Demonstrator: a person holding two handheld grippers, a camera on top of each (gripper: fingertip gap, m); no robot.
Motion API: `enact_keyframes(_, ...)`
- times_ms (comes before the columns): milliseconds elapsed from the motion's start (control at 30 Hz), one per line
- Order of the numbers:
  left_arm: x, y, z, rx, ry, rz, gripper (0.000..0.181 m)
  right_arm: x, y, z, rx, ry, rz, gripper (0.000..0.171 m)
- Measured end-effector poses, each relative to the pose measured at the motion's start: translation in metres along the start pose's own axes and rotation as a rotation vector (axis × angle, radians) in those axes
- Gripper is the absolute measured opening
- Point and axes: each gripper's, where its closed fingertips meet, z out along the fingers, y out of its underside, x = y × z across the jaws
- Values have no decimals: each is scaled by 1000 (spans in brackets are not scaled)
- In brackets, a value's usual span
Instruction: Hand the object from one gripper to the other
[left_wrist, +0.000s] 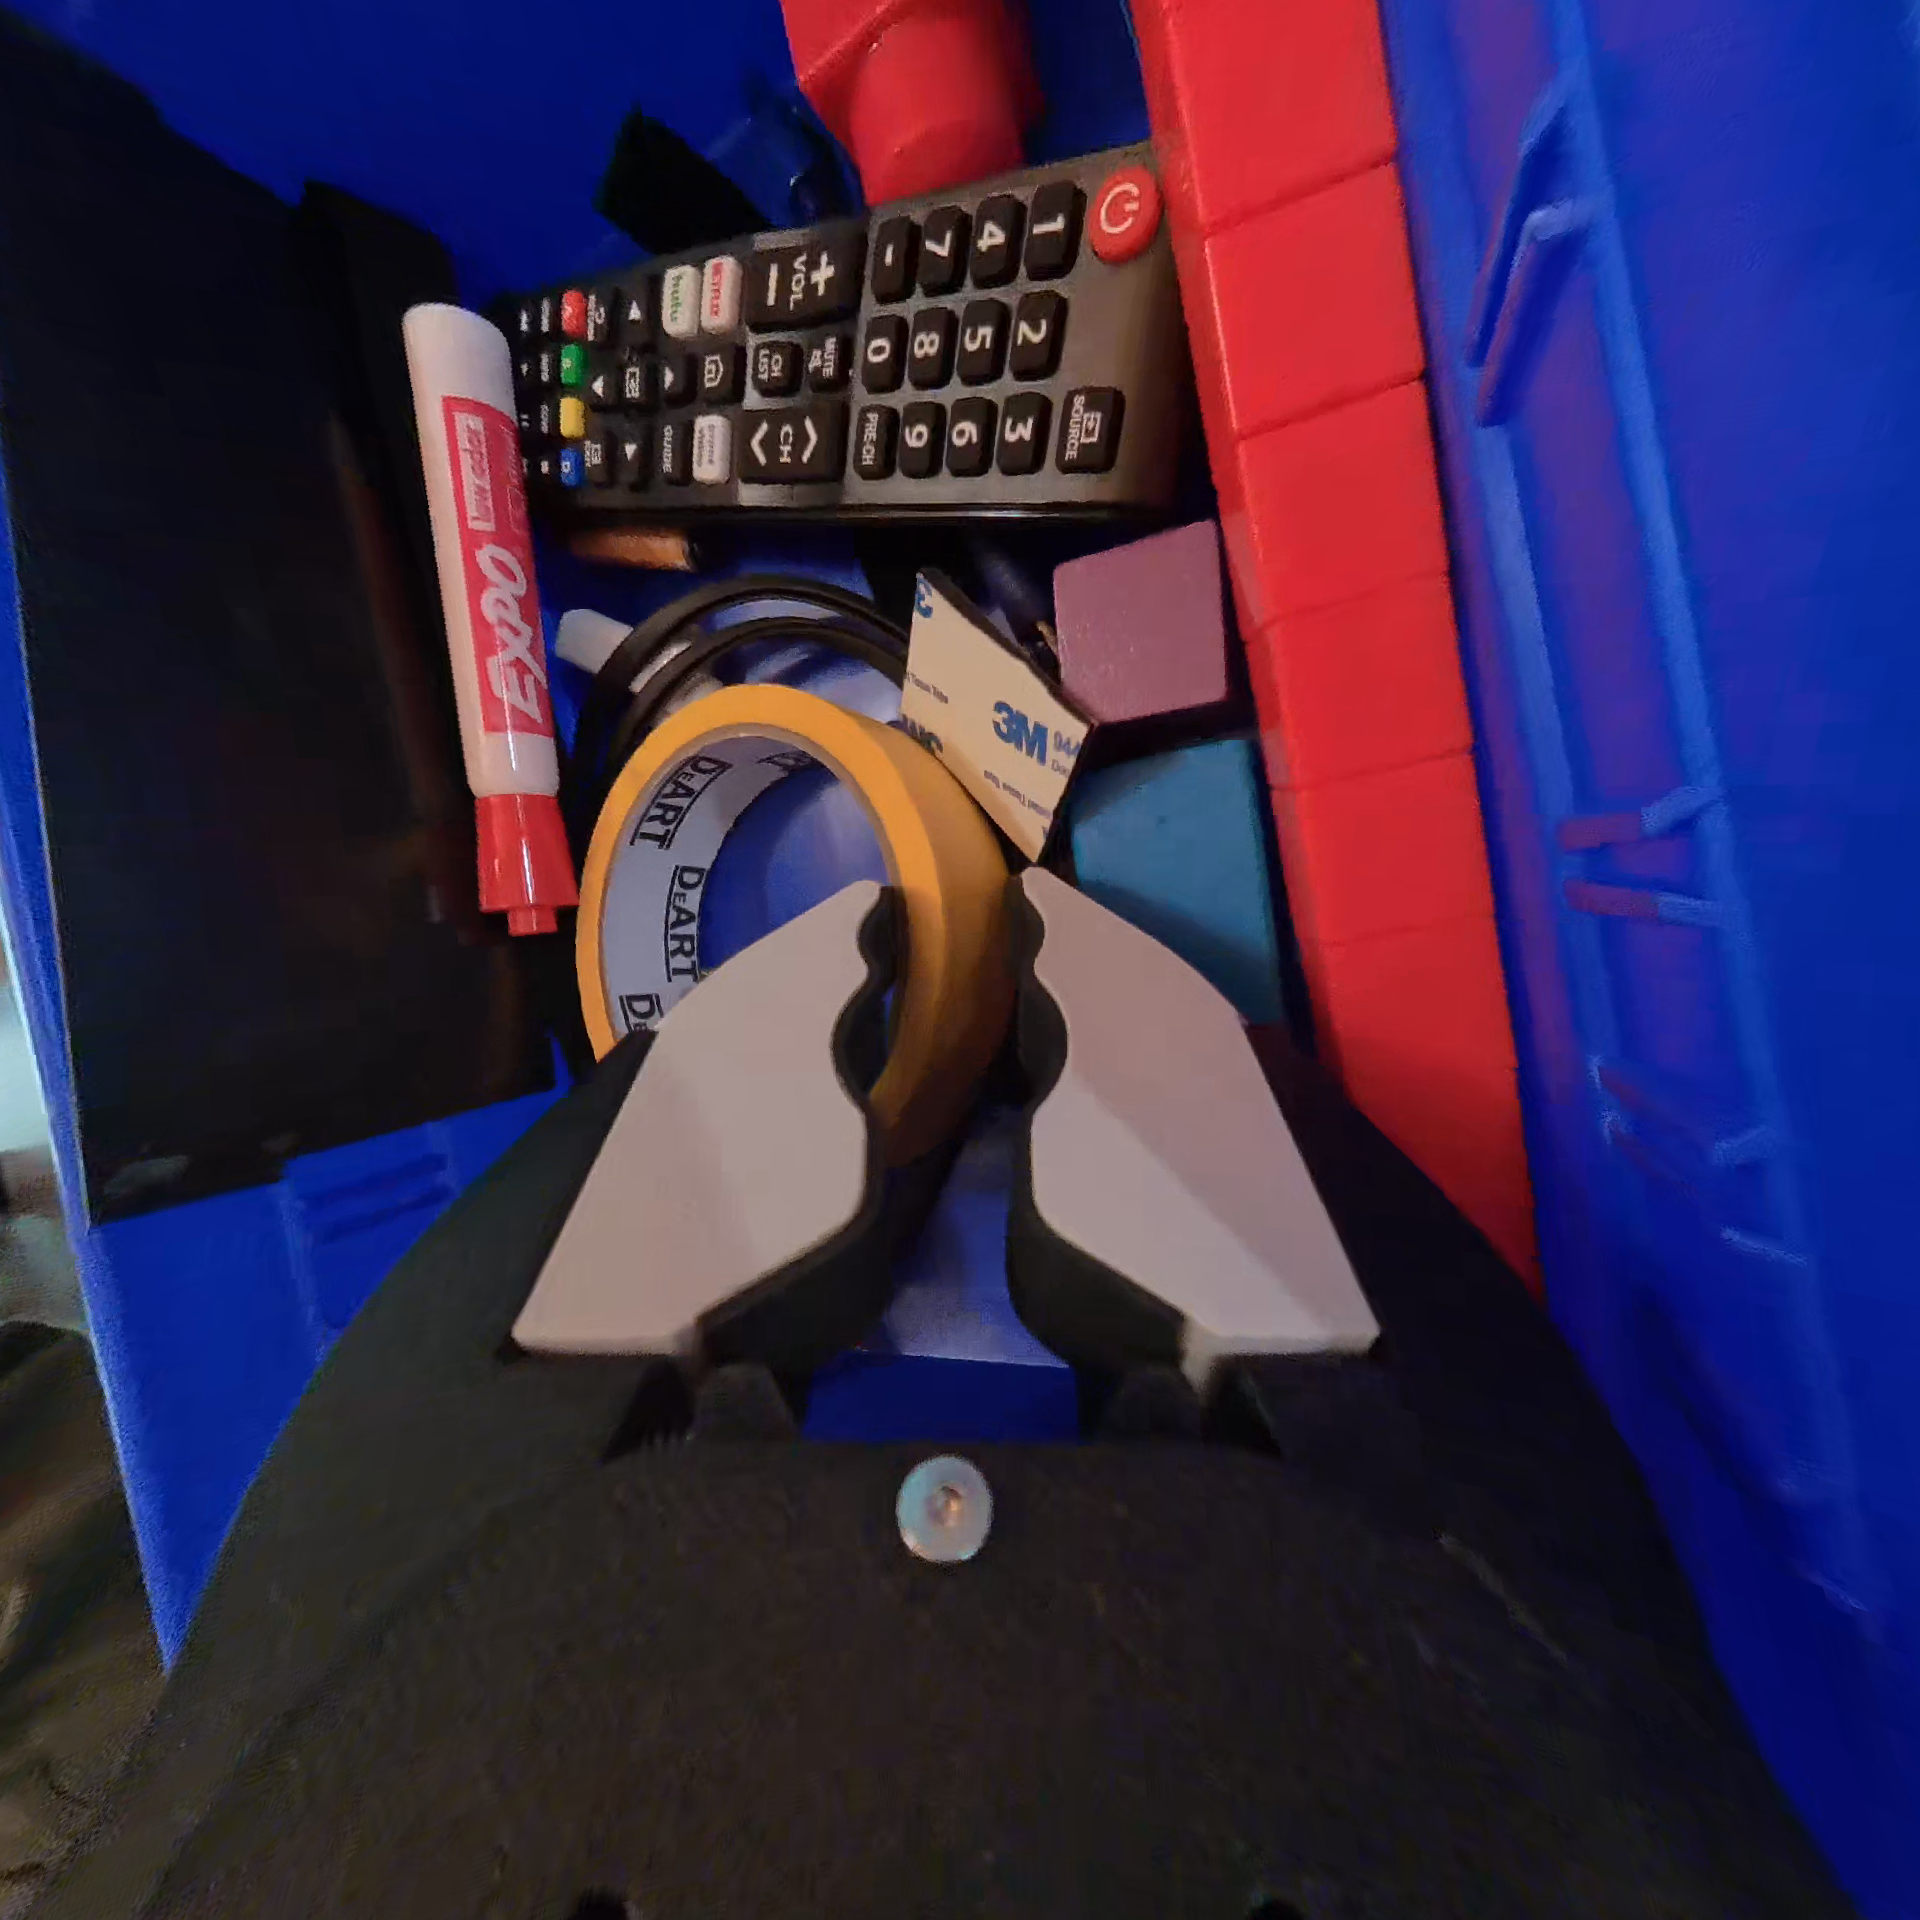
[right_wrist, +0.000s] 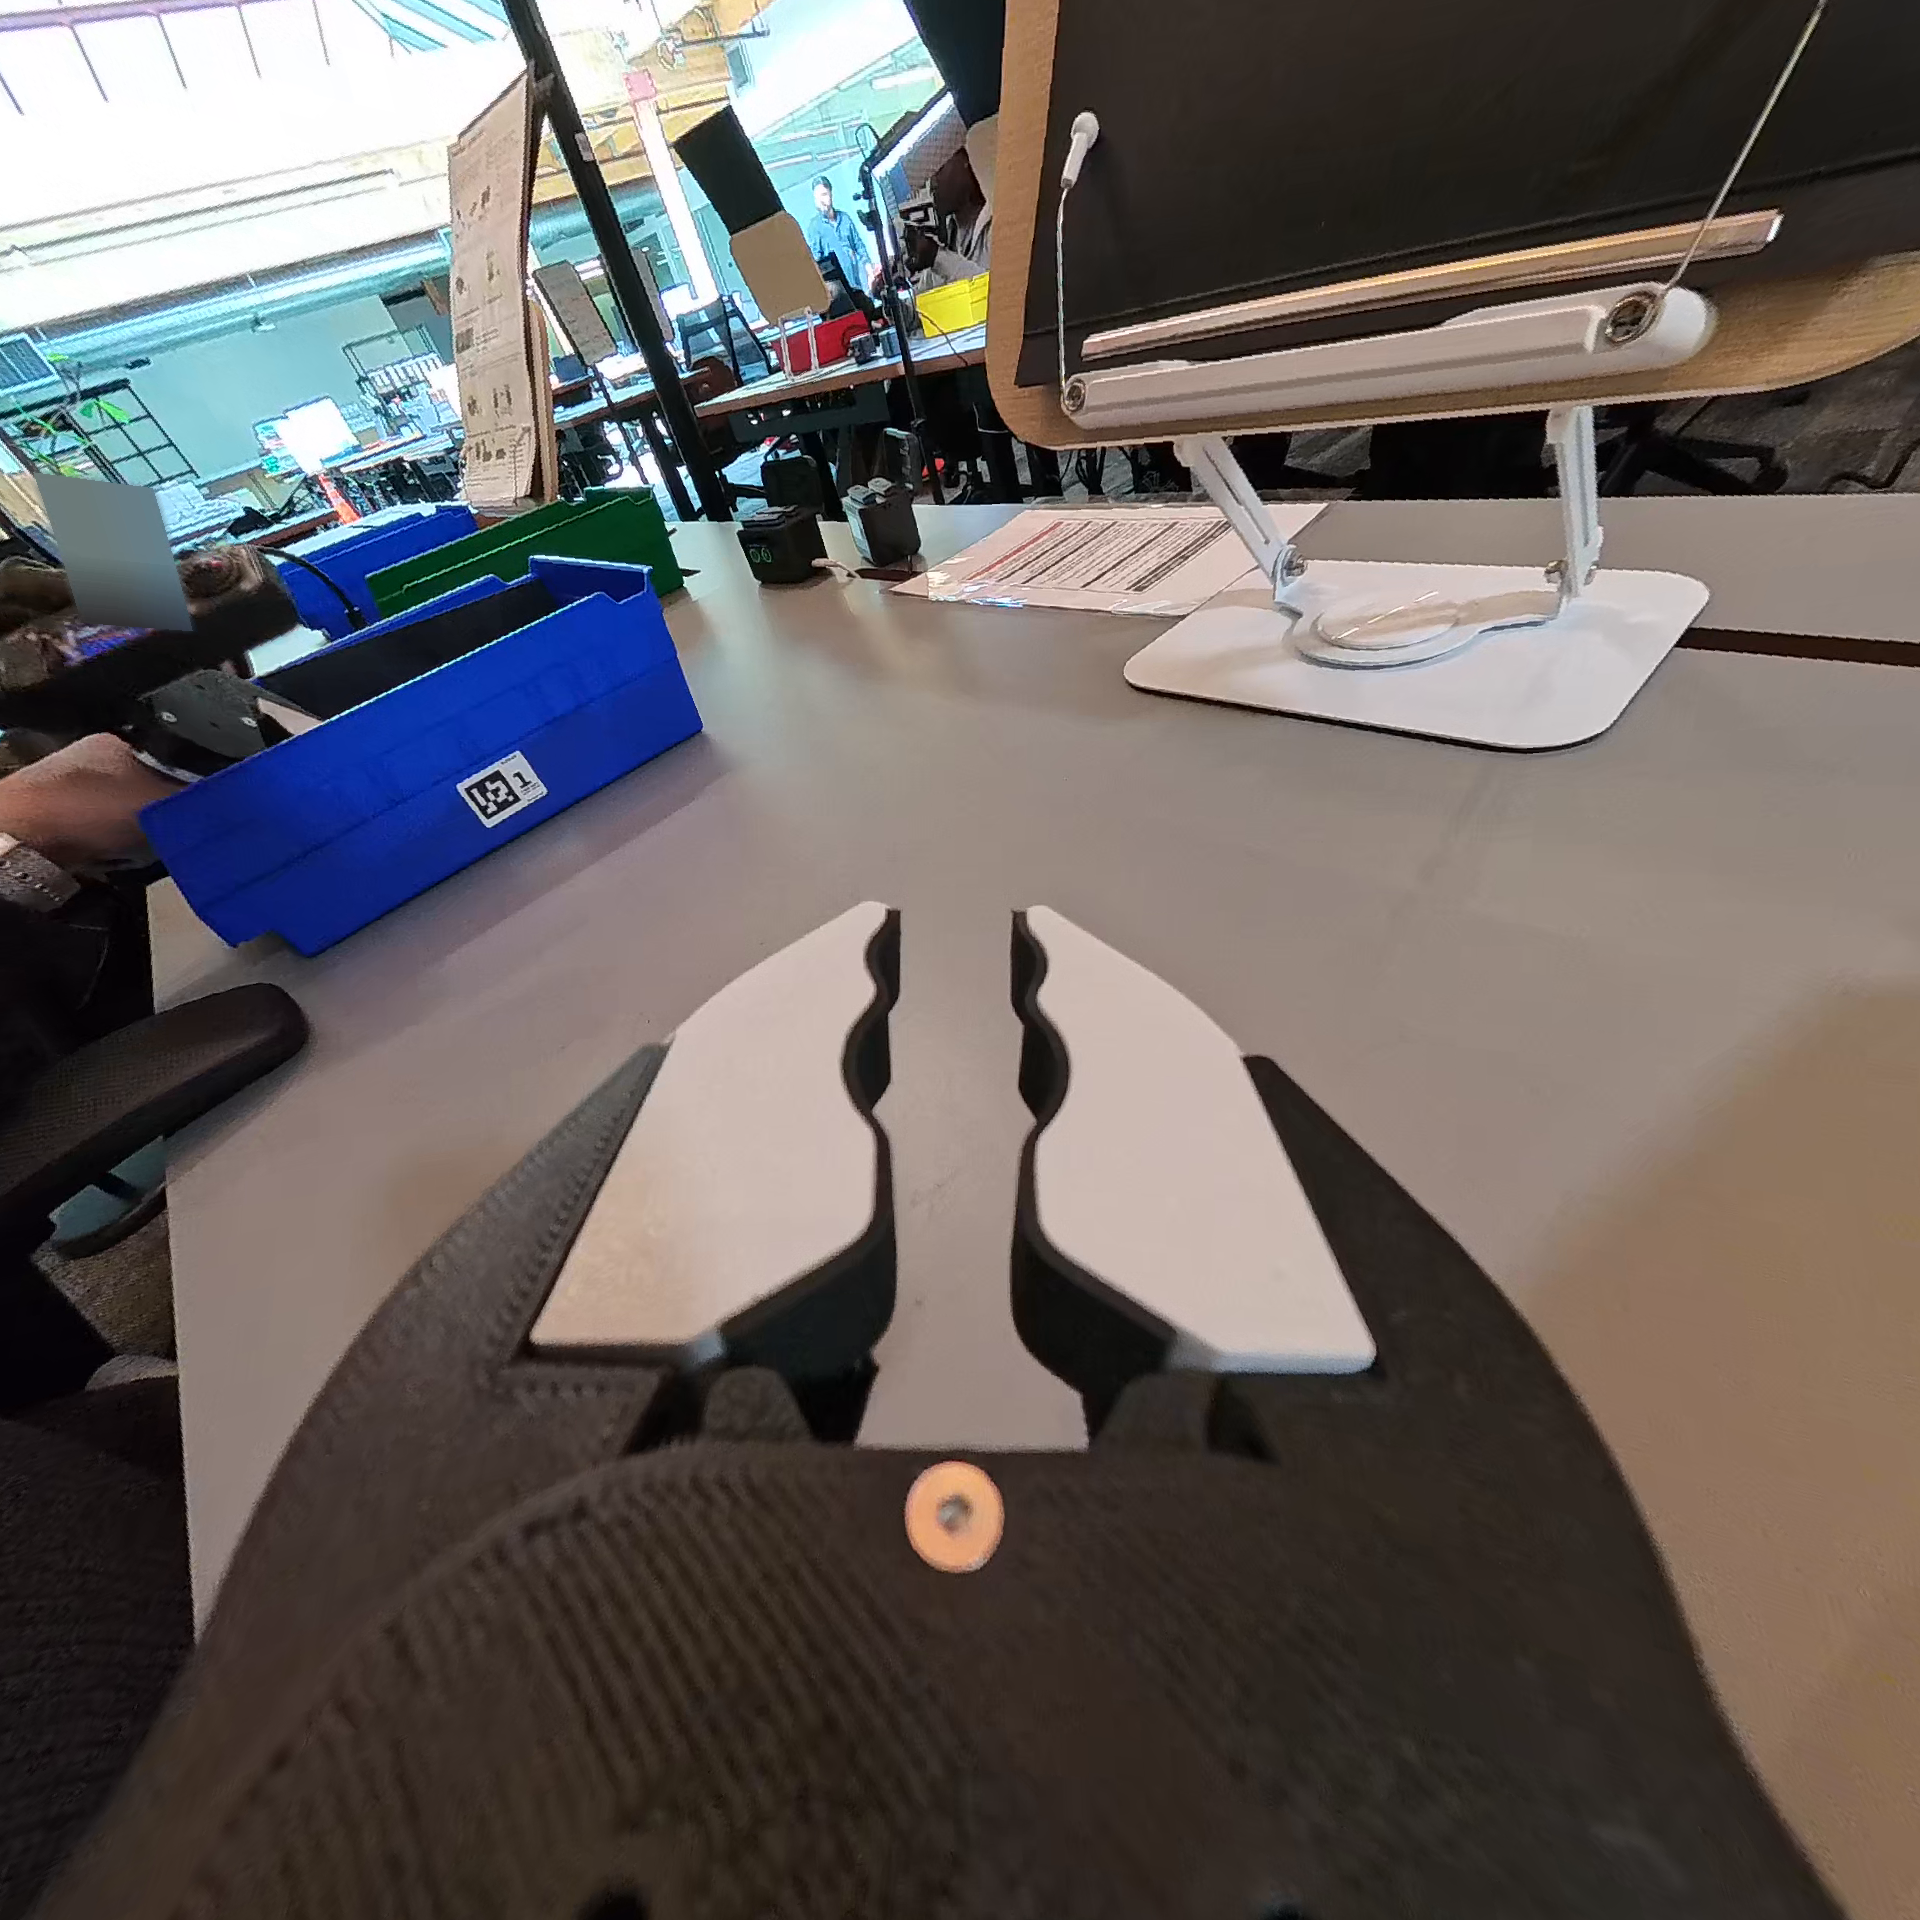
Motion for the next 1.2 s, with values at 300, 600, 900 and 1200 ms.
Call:
enact_keyframes(300, -18, -24, -18, 258, 46, -206, 21, 1, 0, 0, 1, 2, 3, 20)
enact_keyframes(600, -54, -75, -98, 804, -9, -391, 15, 2, 0, 0, 1, 0, 17, 20)
enact_keyframes(900, -29, -121, -216, 1358, 225, -423, 13, 1, 1, 2, -1, -2, 18, 20)
enact_keyframes(1200, 154, -191, -272, 1461, 1036, -336, 14, -12, 0, 3, 4, -47, -26, 23)
